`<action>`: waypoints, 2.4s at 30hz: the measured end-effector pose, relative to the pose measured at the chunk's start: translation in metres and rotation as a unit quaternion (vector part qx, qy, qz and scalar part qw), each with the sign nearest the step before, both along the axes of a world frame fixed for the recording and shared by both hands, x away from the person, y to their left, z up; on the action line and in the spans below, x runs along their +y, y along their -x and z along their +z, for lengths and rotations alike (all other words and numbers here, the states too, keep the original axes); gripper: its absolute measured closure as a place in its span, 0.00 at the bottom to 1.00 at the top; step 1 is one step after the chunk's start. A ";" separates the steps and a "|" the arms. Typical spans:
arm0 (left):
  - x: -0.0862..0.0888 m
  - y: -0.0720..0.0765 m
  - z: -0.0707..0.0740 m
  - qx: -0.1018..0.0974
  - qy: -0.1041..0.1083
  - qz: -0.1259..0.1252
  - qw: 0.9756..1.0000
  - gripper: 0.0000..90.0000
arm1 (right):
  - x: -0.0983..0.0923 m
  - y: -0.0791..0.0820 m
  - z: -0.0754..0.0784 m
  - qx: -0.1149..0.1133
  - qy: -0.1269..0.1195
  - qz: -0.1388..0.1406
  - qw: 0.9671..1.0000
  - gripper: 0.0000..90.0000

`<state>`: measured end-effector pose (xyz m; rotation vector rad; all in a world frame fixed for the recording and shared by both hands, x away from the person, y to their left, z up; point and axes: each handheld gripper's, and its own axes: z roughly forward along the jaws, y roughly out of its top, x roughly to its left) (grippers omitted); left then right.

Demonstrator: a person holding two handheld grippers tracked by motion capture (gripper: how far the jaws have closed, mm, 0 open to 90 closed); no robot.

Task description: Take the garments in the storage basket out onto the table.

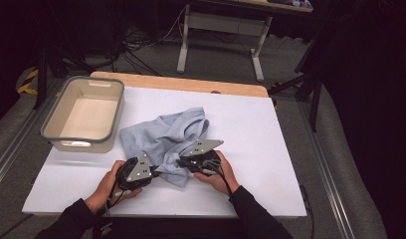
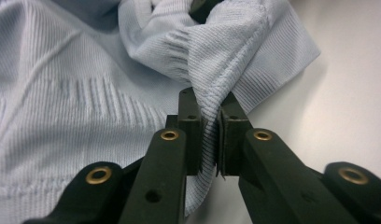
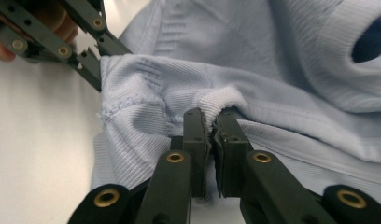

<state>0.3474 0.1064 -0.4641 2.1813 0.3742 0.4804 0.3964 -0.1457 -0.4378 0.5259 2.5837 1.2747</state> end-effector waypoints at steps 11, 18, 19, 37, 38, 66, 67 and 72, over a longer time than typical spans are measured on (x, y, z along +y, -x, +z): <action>0.002 0.007 0.025 -0.042 0.067 0.025 0.997 0.40 | -0.061 0.012 0.034 -0.038 -0.029 -0.051 0.998 0.96; 0.022 0.000 0.040 -0.049 0.094 0.066 0.992 0.28 | -0.102 0.018 0.037 -0.045 -0.036 -0.100 0.993 0.96; 0.024 -0.002 0.042 -0.051 0.092 0.071 0.992 0.27 | -0.107 0.018 0.038 -0.048 -0.033 -0.106 0.993 0.96; 0.006 -0.056 0.025 0.001 0.034 0.116 0.993 0.38 | -0.159 0.009 0.033 -0.060 -0.024 -0.210 0.976 0.95; 0.005 -0.059 0.023 0.004 0.034 0.121 0.992 0.39 | -0.158 0.008 0.033 -0.061 -0.022 -0.212 0.975 0.95; -0.006 -0.085 0.002 0.072 -0.058 0.098 0.991 0.94 | -0.141 -0.001 0.010 -0.045 -0.042 -0.185 0.981 0.84; -0.005 -0.083 0.003 0.069 -0.058 0.100 0.991 0.94 | -0.140 0.000 0.011 -0.048 -0.042 -0.184 0.981 0.85; 0.006 -0.065 0.010 0.058 -0.055 0.101 0.992 0.94 | -0.136 0.009 0.016 -0.080 -0.032 -0.191 0.978 0.88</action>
